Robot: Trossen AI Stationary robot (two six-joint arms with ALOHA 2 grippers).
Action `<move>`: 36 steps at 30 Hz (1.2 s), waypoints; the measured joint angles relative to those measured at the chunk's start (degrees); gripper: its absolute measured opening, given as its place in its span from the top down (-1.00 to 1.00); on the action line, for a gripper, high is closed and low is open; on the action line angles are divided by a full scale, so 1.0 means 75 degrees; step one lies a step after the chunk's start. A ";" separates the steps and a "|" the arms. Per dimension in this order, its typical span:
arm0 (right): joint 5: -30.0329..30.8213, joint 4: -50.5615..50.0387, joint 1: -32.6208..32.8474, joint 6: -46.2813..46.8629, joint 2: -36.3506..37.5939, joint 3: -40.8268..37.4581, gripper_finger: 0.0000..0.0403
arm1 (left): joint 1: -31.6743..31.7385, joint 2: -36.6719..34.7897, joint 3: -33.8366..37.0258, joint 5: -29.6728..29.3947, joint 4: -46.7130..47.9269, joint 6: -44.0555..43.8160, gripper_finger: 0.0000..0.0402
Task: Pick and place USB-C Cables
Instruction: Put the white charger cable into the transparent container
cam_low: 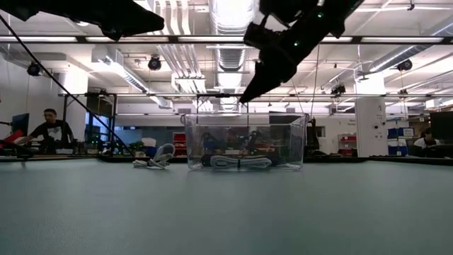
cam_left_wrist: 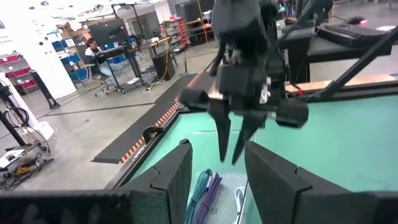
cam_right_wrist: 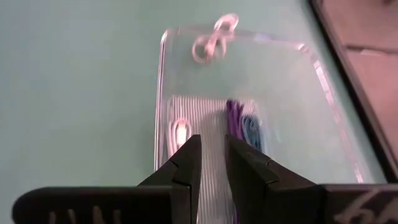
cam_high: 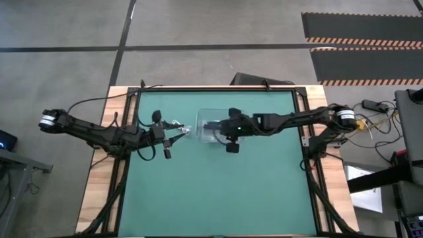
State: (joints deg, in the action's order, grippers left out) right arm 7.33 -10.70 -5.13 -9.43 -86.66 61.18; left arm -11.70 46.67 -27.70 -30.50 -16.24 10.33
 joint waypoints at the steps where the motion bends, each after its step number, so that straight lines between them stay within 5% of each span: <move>1: 0.0003 0.0277 0.0000 0.0000 0.0122 -0.0180 0.71 | 0.0000 0.0031 0.0000 0.0000 0.0022 0.0000 0.34; 36: -0.0265 0.2794 0.0417 0.0308 0.3663 -0.3540 0.71 | 0.0355 0.1531 -0.0066 -0.0347 -0.0216 -0.0441 0.34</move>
State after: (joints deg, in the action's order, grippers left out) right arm 5.35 10.25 -2.00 -7.12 -59.18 34.62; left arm -9.04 58.16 -28.20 -33.11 -17.86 7.02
